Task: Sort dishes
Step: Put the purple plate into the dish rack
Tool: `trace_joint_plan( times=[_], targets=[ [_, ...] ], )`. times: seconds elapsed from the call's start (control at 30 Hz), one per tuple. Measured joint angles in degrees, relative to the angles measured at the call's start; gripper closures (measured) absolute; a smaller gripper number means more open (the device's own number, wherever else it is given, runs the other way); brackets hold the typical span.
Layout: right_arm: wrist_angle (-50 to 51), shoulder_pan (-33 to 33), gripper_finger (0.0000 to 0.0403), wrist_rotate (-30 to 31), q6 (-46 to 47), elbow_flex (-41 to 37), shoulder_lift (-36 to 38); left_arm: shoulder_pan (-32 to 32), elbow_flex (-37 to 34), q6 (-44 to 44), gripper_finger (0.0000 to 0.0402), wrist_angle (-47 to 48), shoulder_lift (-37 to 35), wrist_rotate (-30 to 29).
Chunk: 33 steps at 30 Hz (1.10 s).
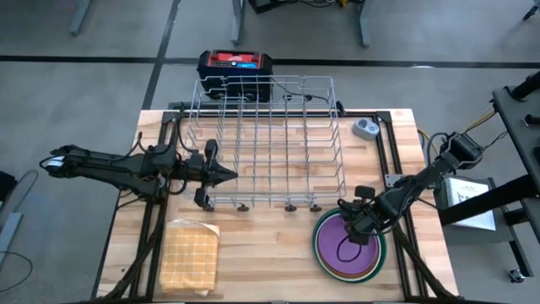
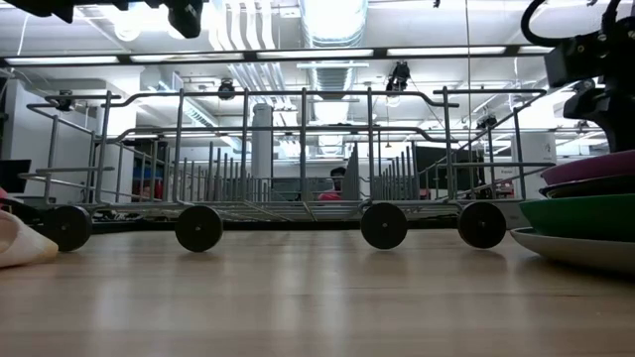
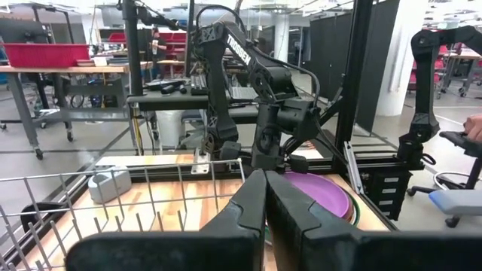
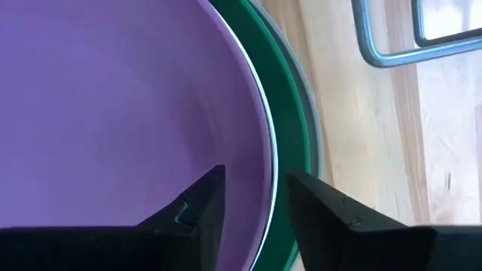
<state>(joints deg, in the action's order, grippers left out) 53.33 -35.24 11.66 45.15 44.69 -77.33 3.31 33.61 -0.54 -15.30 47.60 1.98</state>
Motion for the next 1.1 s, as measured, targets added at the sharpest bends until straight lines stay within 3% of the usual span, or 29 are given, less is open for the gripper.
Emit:
trace_joint_plan(
  times=[0.37, 0.67, 1.1],
  targets=[
    [0.04, 0.02, 0.0393, 0.61, -0.04, -0.02, 0.02, 0.0, 0.0, 0.0, 0.0401, 0.01, 0.0, 0.0],
    [1.86, 0.0, 0.0401, 0.31, 0.02, -0.07, 2.04, 0.0, 0.0, -0.02, 0.0401, -0.01, 0.01, 0.0],
    [3.94, 0.0, 0.0403, 0.63, -2.93, 3.13, 13.47, 0.0, 0.0, -0.15, 0.0401, -0.11, 0.0, 0.0]
  ],
)
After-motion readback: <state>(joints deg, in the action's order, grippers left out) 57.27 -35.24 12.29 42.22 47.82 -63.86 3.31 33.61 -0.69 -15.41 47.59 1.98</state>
